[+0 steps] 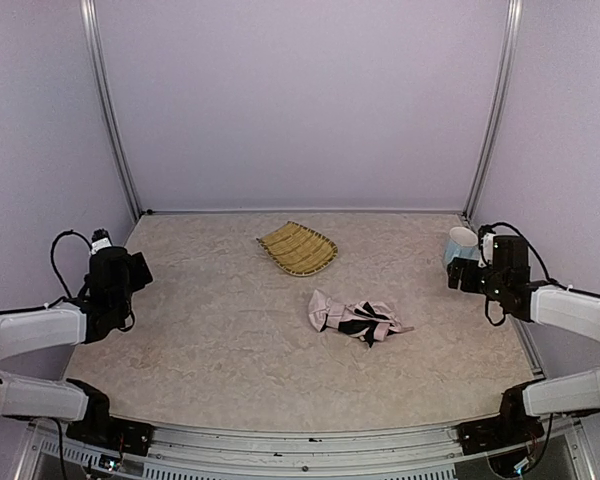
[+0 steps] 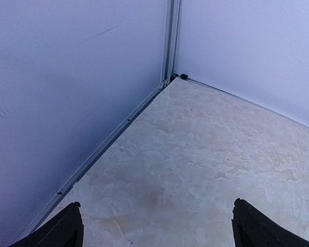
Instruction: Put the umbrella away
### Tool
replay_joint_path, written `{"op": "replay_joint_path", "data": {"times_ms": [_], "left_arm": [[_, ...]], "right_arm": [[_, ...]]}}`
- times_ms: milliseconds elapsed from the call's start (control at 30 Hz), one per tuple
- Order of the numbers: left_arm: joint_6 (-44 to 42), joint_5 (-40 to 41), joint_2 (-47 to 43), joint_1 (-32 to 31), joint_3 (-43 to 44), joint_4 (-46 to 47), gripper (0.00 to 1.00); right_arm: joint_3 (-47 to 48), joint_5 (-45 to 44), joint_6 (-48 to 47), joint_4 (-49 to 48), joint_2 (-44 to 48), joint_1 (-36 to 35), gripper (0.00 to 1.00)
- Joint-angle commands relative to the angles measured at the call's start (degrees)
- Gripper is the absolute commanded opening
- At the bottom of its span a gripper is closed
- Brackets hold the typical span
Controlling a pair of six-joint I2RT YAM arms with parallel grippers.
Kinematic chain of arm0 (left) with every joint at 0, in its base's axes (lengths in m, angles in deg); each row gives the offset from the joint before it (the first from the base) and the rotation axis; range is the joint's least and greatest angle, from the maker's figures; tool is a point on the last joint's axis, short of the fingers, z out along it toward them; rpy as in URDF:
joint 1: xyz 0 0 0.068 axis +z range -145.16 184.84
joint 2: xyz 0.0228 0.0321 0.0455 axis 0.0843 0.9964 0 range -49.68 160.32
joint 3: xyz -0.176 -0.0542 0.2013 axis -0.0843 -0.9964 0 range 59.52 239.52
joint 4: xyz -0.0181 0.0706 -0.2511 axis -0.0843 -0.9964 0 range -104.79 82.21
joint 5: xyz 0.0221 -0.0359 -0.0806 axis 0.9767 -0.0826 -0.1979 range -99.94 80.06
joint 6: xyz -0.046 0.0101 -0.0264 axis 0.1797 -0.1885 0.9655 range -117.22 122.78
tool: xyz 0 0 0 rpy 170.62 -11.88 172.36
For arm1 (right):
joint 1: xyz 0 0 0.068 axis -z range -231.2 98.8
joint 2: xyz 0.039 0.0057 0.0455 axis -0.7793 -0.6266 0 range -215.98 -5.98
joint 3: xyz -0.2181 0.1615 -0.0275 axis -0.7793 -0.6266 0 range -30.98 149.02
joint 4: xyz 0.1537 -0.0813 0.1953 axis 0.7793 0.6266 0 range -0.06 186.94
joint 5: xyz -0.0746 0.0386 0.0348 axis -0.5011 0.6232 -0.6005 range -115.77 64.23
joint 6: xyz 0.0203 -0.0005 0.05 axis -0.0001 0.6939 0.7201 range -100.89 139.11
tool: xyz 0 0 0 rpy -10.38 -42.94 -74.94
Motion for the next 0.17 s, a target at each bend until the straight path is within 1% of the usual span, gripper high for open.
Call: {"op": "replay_joint_path", "data": {"times_ms": [0, 67, 133], "left_arm": [[-5.18, 6.17, -1.79, 0.5, -3.49, 9.24, 0.98], [-7.1, 6.86, -1.11, 0.77, -4.86, 12.35, 0.99], [-6.58, 6.09, 0.16, 0.98, -5.02, 12.97, 0.99]], "right_arm": [[-0.71, -9.76, 4.34, -3.11, -3.19, 0.42, 1.0], [-1.23, -11.43, 5.31, -4.42, -4.57, 0.42, 1.0], [-1.02, -11.73, 5.3, -5.63, -5.27, 0.58, 1.0]]}}
